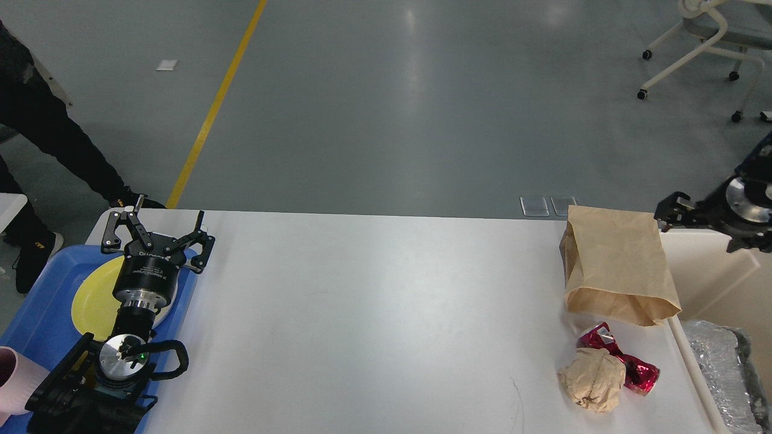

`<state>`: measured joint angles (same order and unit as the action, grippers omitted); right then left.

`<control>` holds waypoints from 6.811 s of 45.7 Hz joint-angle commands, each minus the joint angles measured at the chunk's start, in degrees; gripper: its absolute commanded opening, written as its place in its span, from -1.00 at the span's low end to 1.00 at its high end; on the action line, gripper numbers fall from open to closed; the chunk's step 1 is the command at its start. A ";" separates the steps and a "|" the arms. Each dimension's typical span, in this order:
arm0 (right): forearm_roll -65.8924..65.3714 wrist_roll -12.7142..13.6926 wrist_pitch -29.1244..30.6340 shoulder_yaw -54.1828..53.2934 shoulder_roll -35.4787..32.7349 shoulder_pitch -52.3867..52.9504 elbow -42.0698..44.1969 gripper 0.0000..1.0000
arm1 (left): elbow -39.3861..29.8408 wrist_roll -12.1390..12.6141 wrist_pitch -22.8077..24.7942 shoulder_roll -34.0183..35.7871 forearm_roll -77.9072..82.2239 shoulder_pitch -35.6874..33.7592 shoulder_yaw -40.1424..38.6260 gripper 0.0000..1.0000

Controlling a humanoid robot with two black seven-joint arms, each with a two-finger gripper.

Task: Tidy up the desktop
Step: 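Move the right gripper past the brown bag down to the bread roll, then grasp the bread roll with the right gripper, then lift the bread roll and drop it into the white bin, then raise the right gripper out of the bin and over the brown bag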

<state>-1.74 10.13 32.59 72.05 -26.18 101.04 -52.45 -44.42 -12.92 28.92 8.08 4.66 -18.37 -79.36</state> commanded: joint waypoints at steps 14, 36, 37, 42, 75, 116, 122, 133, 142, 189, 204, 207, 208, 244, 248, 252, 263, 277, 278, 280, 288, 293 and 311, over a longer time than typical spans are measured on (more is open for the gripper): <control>2.09 0.15 16.81 1.42 5.87 36.84 -30.15 1.00 | 0.03 0.00 0.00 0.01 0.00 0.00 0.00 0.93; 4.46 0.15 13.20 1.42 7.02 48.73 -44.41 0.98 | 0.03 0.00 0.00 0.01 0.00 0.00 0.00 0.93; 4.38 0.15 13.20 1.51 6.67 48.64 -44.41 0.98 | 0.03 0.00 0.00 -0.08 0.00 0.00 0.00 0.93; 4.37 0.15 11.98 2.21 5.96 45.92 -44.32 0.98 | -0.05 0.00 0.00 0.01 0.00 0.00 0.00 0.93; 4.46 0.15 -0.76 3.44 1.39 28.69 -43.88 0.98 | 0.03 0.00 0.00 0.01 0.00 0.00 0.00 0.93; 4.64 0.15 -19.49 -8.94 -5.11 -13.75 -26.58 1.00 | 0.03 0.00 0.00 0.01 0.00 0.00 0.00 0.93; 4.55 0.15 -19.40 -15.79 -5.11 -19.73 -24.46 1.00 | -0.05 0.00 0.00 0.01 0.00 0.00 0.00 0.93; 4.64 0.15 -19.49 -18.70 -4.24 -27.38 -15.85 1.00 | -0.05 0.00 0.00 0.01 0.00 0.00 0.00 0.93; 4.64 0.15 -19.58 -20.90 -2.39 -29.93 -12.60 1.00 | -0.05 0.00 0.09 -0.08 0.00 0.00 0.00 0.93; 6.57 0.15 -18.79 -23.01 0.07 -33.72 -11.80 -1.00 | -0.05 0.00 0.00 0.01 0.00 0.00 0.00 0.93; 7.45 1.12 -16.86 -19.42 -3.00 -23.62 -21.02 -1.00 | -0.05 0.00 0.00 0.01 0.00 0.00 0.00 0.93; 8.33 1.64 -15.80 -15.99 -3.44 -18.53 -23.83 -1.00 | -0.05 0.00 0.00 0.01 0.00 0.00 0.00 0.93; 8.68 1.73 -15.45 -14.59 -3.36 -16.51 -24.89 -1.00 | 0.03 0.00 0.00 0.01 0.00 0.00 0.00 0.93; 15.36 1.47 12.77 14.17 7.81 50.75 -47.55 -1.00 | 0.03 0.00 0.00 0.01 0.00 0.00 0.00 0.93; 15.36 1.47 11.27 14.78 7.46 50.66 -47.40 -1.00 | 0.03 0.00 0.00 0.01 0.00 0.00 0.00 0.93; 15.27 1.47 9.60 17.41 6.84 50.22 -47.22 -1.00 | 0.03 0.00 0.00 0.01 0.00 0.00 0.00 0.93; 11.68 1.56 6.09 22.87 -6.06 40.57 -37.39 -1.00 | -0.05 0.00 0.00 0.01 0.00 0.00 0.00 0.93; 6.92 1.47 -6.29 12.25 -18.29 4.55 -15.24 -1.00 | -0.05 0.00 0.00 0.01 0.00 0.00 0.00 0.93; 6.84 1.47 -7.44 10.41 -18.73 1.30 -13.84 -1.00 | 0.03 0.00 0.00 0.01 0.00 0.00 0.00 0.93; 6.84 1.38 -9.29 6.63 -19.44 -4.33 -10.94 -1.00 | 0.03 0.00 0.00 -0.08 0.00 0.00 0.00 0.93; 6.84 1.30 -14.30 -4.80 -18.13 -24.72 3.64 -1.00 | -0.05 0.00 0.00 0.01 0.00 0.00 0.00 0.93; 6.84 1.12 -17.56 -12.80 -12.07 -40.36 15.77 -1.00 | -0.05 0.00 0.00 -0.08 0.00 0.00 0.00 0.93; 7.63 0.94 -24.41 -20.73 6.22 -68.87 49.37 -1.00 | -0.05 0.00 0.00 -0.08 0.00 0.00 0.00 0.93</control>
<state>5.83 11.02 11.86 51.45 -22.18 34.63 -5.05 -44.44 -12.92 28.92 8.09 4.66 -18.37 -79.37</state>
